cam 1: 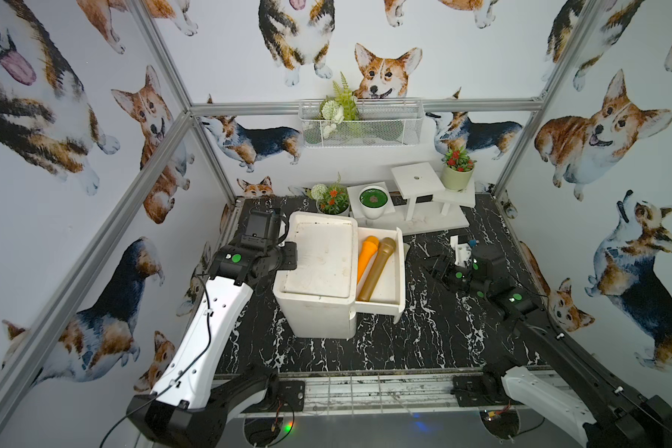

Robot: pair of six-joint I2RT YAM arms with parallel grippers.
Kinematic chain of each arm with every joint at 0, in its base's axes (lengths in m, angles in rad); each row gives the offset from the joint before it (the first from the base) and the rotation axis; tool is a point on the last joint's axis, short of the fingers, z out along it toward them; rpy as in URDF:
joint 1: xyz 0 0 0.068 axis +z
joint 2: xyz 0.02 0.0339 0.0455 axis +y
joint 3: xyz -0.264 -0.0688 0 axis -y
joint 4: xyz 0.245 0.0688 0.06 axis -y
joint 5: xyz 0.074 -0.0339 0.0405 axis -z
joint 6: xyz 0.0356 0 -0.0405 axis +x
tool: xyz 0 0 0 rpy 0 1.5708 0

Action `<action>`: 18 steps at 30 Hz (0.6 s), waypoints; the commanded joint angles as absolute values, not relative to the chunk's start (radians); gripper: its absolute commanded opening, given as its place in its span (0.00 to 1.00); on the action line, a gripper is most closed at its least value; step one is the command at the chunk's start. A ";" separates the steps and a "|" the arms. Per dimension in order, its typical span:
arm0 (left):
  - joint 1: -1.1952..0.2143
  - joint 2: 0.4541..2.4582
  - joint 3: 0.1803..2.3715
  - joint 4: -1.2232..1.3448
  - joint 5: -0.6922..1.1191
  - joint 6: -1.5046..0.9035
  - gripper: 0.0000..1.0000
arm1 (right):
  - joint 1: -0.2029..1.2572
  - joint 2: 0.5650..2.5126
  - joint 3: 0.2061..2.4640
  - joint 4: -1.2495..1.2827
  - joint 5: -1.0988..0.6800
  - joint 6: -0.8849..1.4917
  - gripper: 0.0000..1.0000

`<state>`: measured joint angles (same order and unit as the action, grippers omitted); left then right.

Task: Take the microphone out of the drawer
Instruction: Open the drawer in the storage box, then pick up the microphone from the drawer.

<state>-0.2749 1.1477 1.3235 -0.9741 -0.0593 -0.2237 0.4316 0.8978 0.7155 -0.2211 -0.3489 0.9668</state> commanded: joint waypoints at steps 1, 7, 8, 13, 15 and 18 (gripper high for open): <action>-0.272 1.136 1.317 -0.914 -0.062 -0.279 0.00 | 0.450 0.908 0.861 -0.521 -0.224 0.916 0.57; -0.272 1.117 1.292 -0.875 -0.060 -0.289 0.00 | 0.602 1.005 1.178 -0.860 0.023 0.898 0.58; -0.272 1.114 1.286 -0.866 -0.061 -0.289 0.00 | 0.624 1.031 1.228 -0.905 0.045 0.903 0.57; -0.272 1.108 1.265 -0.834 -0.066 -0.284 0.00 | 0.722 1.128 1.397 -0.996 0.095 0.926 0.56; -0.272 1.103 1.259 -0.823 -0.068 -0.279 0.00 | 0.751 1.180 1.443 -1.010 0.097 0.946 0.56; -0.272 1.098 1.249 -0.805 -0.070 -0.273 0.00 | 0.809 1.252 1.512 -1.028 0.103 0.967 0.55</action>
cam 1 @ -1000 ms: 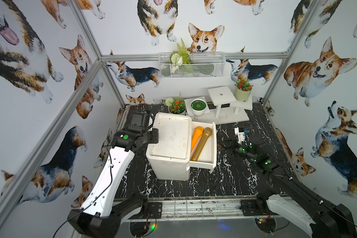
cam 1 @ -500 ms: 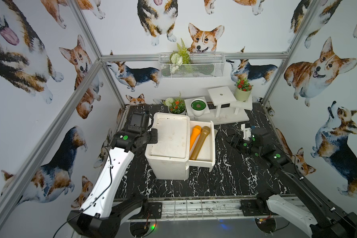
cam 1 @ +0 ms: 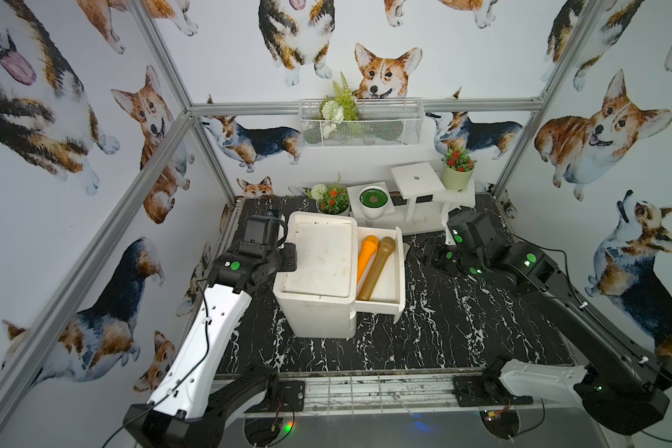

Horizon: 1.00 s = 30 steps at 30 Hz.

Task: Take the microphone out of the drawer
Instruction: Pick up the microphone from the drawer.

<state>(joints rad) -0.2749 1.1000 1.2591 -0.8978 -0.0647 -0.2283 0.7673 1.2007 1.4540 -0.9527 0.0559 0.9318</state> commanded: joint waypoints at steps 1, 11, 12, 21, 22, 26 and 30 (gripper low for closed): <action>-0.272 1.098 1.249 -0.799 -0.071 -0.272 0.00 | 0.833 1.277 1.534 -1.028 0.115 0.970 0.55; -0.272 1.083 1.243 -0.758 -0.073 -0.263 0.00 | 0.956 1.454 1.610 -0.942 0.137 1.066 0.49; -0.272 1.077 1.238 -0.756 -0.075 -0.262 0.00 | 0.960 1.467 1.608 -0.927 0.131 1.078 0.49; -0.272 1.036 1.212 -0.742 -0.058 -0.267 0.00 | 0.974 1.567 1.609 -0.907 0.161 1.132 0.49; -0.272 1.033 1.212 -0.740 -0.057 -0.267 0.00 | 0.974 1.569 1.599 -0.895 0.168 1.142 0.49; -0.272 1.020 1.206 -0.733 -0.063 -0.262 0.00 | 0.977 1.592 1.584 -0.864 0.190 1.165 0.49; -0.272 1.011 1.204 -0.734 -0.064 -0.253 0.00 | 0.979 1.638 1.598 -0.865 0.191 1.172 0.49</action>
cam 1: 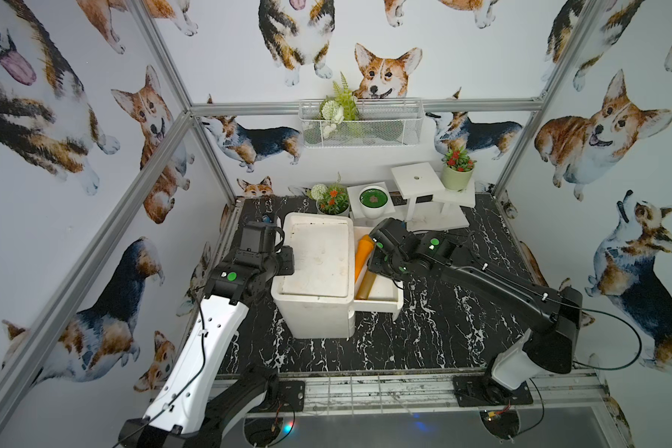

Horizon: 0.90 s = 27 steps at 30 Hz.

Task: Take the microphone out of the drawer
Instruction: Pick up the microphone from the drawer.

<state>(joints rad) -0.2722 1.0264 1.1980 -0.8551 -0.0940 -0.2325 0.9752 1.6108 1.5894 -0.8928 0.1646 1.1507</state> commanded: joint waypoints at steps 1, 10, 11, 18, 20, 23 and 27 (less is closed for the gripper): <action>-0.272 1.008 1.204 -0.736 -0.064 -0.249 0.00 | 0.980 1.646 1.598 -0.861 0.190 1.175 0.49; -0.272 1.002 1.183 -0.724 -0.052 -0.254 0.00 | 0.983 1.723 1.615 -0.852 0.205 1.184 0.49; -0.271 1.002 1.179 -0.724 -0.050 -0.256 0.00 | 0.983 1.729 1.614 -0.850 0.210 1.186 0.49; -0.272 0.990 1.165 -0.727 -0.049 -0.255 0.00 | 0.989 1.752 1.588 -0.821 0.225 1.201 0.48; -0.272 0.989 1.162 -0.727 -0.053 -0.253 0.00 | 0.991 1.753 1.580 -0.812 0.226 1.206 0.47; -0.272 0.988 1.160 -0.729 -0.055 -0.251 0.00 | 0.994 1.750 1.577 -0.800 0.227 1.207 0.41; -0.272 0.985 1.159 -0.731 -0.059 -0.245 0.00 | 0.995 1.736 1.570 -0.784 0.242 1.206 0.35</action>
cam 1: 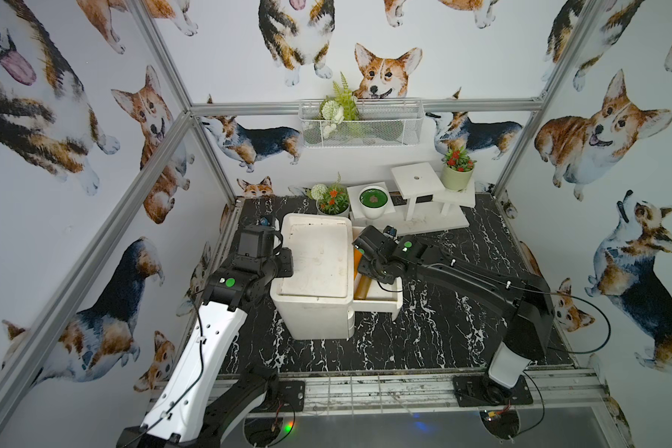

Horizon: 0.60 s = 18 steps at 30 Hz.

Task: Take the microphone out of the drawer
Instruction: Pick up the microphone from the drawer.

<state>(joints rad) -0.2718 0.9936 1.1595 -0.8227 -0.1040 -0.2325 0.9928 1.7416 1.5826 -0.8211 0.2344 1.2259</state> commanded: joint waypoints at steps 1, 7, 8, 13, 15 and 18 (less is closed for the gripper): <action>-0.271 0.982 1.157 -0.733 -0.064 -0.241 0.00 | 0.996 1.731 1.568 -0.781 0.248 1.203 0.33; -0.272 0.978 1.155 -0.744 -0.075 -0.229 0.00 | 0.997 1.700 1.569 -0.767 0.270 1.160 0.26; -0.272 0.979 1.155 -0.746 -0.074 -0.229 0.00 | 0.996 1.695 1.569 -0.760 0.263 1.141 0.25; -0.272 0.983 1.155 -0.749 -0.068 -0.226 0.00 | 0.997 1.676 1.578 -0.755 0.274 1.097 0.23; -0.272 0.983 1.155 -0.751 -0.067 -0.225 0.00 | 0.997 1.667 1.578 -0.754 0.283 1.084 0.22; -0.272 0.981 1.155 -0.755 -0.072 -0.220 0.00 | 0.997 1.655 1.581 -0.749 0.294 1.060 0.21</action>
<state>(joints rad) -0.2714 0.9863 1.1526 -0.8165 -0.1078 -0.2268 0.9947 1.6707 1.5707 -0.7887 0.2615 1.1194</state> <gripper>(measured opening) 0.189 0.397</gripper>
